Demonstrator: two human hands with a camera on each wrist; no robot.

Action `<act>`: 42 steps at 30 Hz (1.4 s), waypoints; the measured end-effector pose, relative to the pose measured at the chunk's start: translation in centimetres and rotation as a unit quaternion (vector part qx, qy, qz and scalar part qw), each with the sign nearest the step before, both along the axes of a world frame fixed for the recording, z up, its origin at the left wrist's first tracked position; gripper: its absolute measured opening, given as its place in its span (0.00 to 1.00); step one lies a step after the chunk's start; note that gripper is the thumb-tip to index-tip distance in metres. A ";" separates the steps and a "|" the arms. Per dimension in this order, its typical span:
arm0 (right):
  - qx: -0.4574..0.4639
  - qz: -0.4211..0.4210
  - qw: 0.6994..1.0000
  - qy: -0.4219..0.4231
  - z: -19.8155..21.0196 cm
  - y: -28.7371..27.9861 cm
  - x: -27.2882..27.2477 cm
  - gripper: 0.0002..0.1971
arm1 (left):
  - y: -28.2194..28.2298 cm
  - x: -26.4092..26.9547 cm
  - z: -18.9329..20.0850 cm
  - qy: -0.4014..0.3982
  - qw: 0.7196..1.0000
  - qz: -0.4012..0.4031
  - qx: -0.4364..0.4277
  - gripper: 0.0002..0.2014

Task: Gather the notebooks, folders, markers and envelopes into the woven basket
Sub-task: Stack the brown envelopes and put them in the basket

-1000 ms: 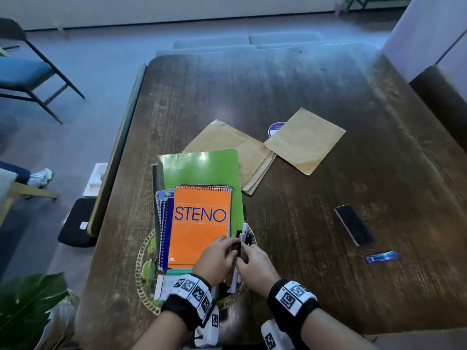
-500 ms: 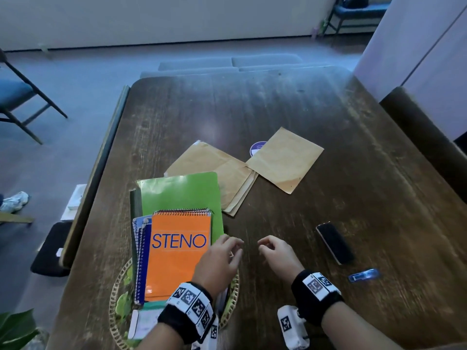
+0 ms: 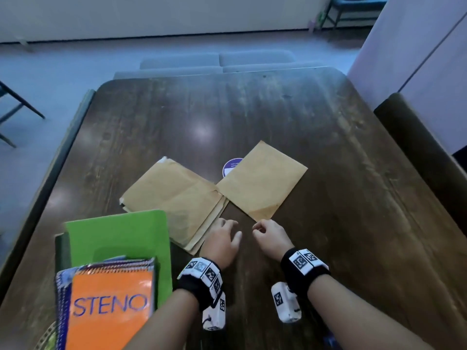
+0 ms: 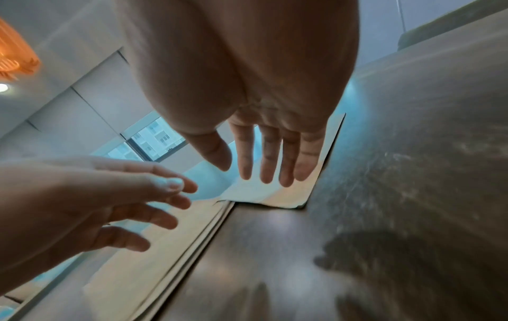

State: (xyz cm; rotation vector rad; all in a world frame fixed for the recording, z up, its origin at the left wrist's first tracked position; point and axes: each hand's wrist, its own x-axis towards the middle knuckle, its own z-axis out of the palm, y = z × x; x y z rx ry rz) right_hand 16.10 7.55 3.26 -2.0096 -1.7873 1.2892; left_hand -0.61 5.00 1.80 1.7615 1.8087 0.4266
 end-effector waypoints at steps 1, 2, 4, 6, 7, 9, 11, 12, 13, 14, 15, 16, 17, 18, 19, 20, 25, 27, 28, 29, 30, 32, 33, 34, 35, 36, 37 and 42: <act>0.004 0.005 1.000 -0.018 -0.5 1.8 1.0 0.12 | 1.4 0.5 -0.6 0.016 1.000 0.002 -0.002 0.19; 0.008 0.009 0.999 -0.036 -1.2 3.5 2.1 0.12 | 2.8 1.1 -1.2 0.031 1.000 0.000 -0.001 0.20; 0.026 0.031 0.997 -0.067 -2.7 6.9 4.2 0.13 | 5.5 2.3 -2.8 0.066 0.998 -0.010 -0.004 0.21; 0.052 0.075 0.992 -0.083 -4.0 9.4 5.6 0.16 | 7.7 3.2 -4.4 0.108 0.994 -0.008 -0.016 0.24; 0.060 0.105 0.989 -0.089 -4.7 10.5 6.0 0.17 | 8.7 3.5 -5.3 0.128 0.991 0.007 -0.026 0.26; 0.072 0.167 0.977 -0.112 -5.7 11.9 6.0 0.21 | 10.2 3.4 -6.5 0.157 0.985 0.056 -0.046 0.29; 0.077 0.221 0.963 -0.137 -6.7 12.8 5.4 0.25 | 11.3 2.7 -7.6 0.182 0.973 0.124 -0.065 0.32; 0.075 0.242 0.955 -0.155 -7.3 12.9 5.0 0.28 | 11.6 2.4 -8.0 0.192 0.967 0.152 -0.075 0.34; 0.074 0.259 0.946 -0.178 -7.7 12.9 4.6 0.31 | 11.8 2.0 -8.5 0.199 0.961 0.171 -0.088 0.35; 0.074 0.271 0.938 -0.206 -8.1 12.8 4.1 0.34 | 11.9 1.7 -8.8 0.203 0.958 0.179 -0.099 0.36; 0.077 0.275 0.930 -0.231 -8.3 12.6 3.8 0.37 | 11.9 1.5 -9.0 0.205 0.956 0.180 -0.105 0.36; 0.080 0.272 0.925 -0.251 -8.4 12.5 3.6 0.38 | 12.0 1.4 -9.2 0.209 0.956 0.177 -0.105 0.35; 0.084 0.263 0.924 -0.263 -8.5 12.4 3.5 0.39 | 12.0 1.3 -9.2 0.213 0.956 0.172 -0.102 0.33; 0.088 0.250 0.926 -0.271 -8.5 12.2 3.5 0.39 | 12.0 1.3 -9.2 0.217 0.957 0.164 -0.099 0.32; 0.085 0.238 0.927 -0.277 -8.5 12.1 3.6 0.40 | 11.9 1.3 -9.2 0.218 0.959 0.154 -0.094 0.32; 0.077 0.230 0.928 -0.282 -8.6 11.9 3.7 0.42 | 11.9 1.4 -9.3 0.215 0.962 0.143 -0.089 0.31; 0.070 0.218 0.927 -0.296 -8.9 11.3 4.3 0.50 | 11.5 2.3 -8.8 0.209 0.973 0.072 -0.066 0.33; 0.071 0.219 0.927 -0.295 -8.7 11.1 4.4 0.50 | 11.7 1.9 -8.4 0.179 0.981 0.049 -0.052 0.30; 0.071 0.220 0.927 -0.294 -8.5 10.9 4.5 0.48 | 11.7 1.4 -8.3 0.138 0.988 0.051 -0.046 0.27; 0.070 0.220 0.928 -0.293 -8.4 10.6 4.6 0.45 | 11.8 0.7 -8.1 0.086 0.993 0.067 -0.039 0.23; 0.069 0.218 0.929 -0.291 -8.3 10.3 4.8 0.41 | 11.8 0.0 -8.0 0.042 0.994 0.097 -0.023 0.20; 0.062 0.203 0.938 -0.273 -8.1 9.8 5.3 0.34 | 11.6 -1.5 -8.0 0.061 0.981 0.183 0.016 0.19; 0.059 0.192 0.946 -0.253 -8.0 9.7 5.6 0.32 | 11.4 -2.2 -8.0 0.111 0.967 0.229 0.001 0.22; 0.058 0.182 0.954 -0.230 -7.9 9.7 5.8 0.29 | 11.1 -2.8 -8.0 0.156 0.951 0.263 -0.044 0.26; 0.061 0.172 0.961 -0.207 -7.8 9.8 6.0 0.27 | 10.8 -3.0 -7.8 0.173 0.940 0.275 -0.100 0.31; 0.067 0.164 0.967 -0.185 -7.6 9.9 6.0 0.26 | 10.6 -3.0 -7.7 0.171 0.938 0.267 -0.142 0.34; 0.075 0.157 0.971 -0.164 -7.4 10.0 5.9 0.25 | 10.5 -2.8 -7.8 0.161 0.942 0.247 -0.162 0.37; 0.120 0.152 0.975 -0.107 -6.1 9.5 3.8 0.26 | 10.1 -0.3 -7.8 0.168 0.962 0.137 -0.168 0.38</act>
